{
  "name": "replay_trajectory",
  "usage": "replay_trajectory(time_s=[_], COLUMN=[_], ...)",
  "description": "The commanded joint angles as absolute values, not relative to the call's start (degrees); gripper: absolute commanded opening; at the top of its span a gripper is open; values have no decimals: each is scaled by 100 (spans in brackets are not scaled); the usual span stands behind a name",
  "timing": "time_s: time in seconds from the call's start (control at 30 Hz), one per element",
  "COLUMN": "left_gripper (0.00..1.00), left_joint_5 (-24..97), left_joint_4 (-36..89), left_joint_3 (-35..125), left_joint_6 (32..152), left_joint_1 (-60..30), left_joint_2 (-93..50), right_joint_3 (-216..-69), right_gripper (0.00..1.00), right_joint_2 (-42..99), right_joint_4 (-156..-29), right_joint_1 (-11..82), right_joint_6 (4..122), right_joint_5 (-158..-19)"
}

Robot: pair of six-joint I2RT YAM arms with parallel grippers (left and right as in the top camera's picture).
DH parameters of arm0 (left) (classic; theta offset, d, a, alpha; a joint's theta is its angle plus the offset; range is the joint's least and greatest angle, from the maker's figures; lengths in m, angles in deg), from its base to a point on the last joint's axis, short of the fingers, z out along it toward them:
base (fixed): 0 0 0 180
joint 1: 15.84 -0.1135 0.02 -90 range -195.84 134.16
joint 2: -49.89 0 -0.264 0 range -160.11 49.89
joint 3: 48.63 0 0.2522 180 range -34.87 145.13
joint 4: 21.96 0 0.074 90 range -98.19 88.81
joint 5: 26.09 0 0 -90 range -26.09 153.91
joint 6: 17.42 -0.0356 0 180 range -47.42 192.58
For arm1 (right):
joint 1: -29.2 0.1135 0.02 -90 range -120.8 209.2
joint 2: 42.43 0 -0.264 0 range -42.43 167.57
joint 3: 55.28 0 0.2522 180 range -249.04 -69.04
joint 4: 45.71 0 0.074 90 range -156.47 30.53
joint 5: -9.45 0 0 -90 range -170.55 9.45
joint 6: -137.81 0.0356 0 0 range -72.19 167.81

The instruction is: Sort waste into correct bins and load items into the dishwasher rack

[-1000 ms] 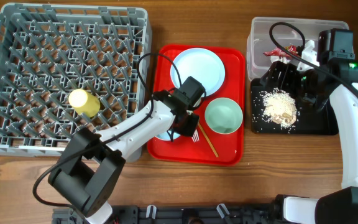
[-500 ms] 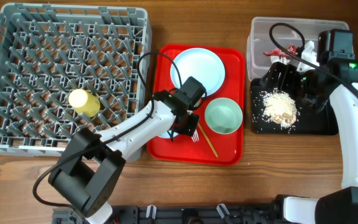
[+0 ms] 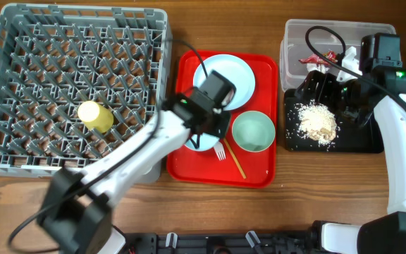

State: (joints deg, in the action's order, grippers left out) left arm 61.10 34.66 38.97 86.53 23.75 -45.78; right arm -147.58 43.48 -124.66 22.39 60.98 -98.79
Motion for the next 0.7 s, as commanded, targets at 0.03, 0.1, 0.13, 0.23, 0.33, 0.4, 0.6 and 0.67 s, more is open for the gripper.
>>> replay_trajectory(time_s=[0.03, 0.1, 0.13, 0.23, 0.33, 0.4, 0.6, 0.67], left_gripper=[4, 4, 4, 4, 4, 4, 25, 27], left_joint_5=[5666, 5284, 5078, 4361, 4329, 4495, 4965, 5013], left_joint_4=[3492, 3483, 3483, 3512, 3680, 3800, 4250, 4340], left_joint_3=[4446, 4551, 4575, 4577, 4570, 4570, 4570, 4570], left_joint_6=[8231, 8174, 8174, 8174, 8172, 8177, 8199, 8201], left_joint_1=[1739, 1322, 1095, 489, 413, 564, 1280, 1512], left_joint_2=[-3739, -3527, -3448, -3361, -3464, -3625, -4255, -4506], right_joint_3=[-14898, -14898, -14898, -14898, -14898, -14898, -14898, -14898], right_gripper=[100, 100, 100, 100, 100, 100, 100, 100], right_joint_2=[4252, 4254, 4252, 4254, 4254, 4254, 4254, 4254], right_joint_4=[-12468, -12466, -12466, -12468, -12466, -12466, -12470, -12470], right_joint_1=[2226, 2226, 2226, 2226, 2226, 2226, 2226, 2226], right_joint_6=[6128, 6128, 6128, 6128, 6130, 6130, 6130, 6130], right_joint_5=[-9984, -9984, -9984, -9984, -9984, -9984, -9984, -9984])
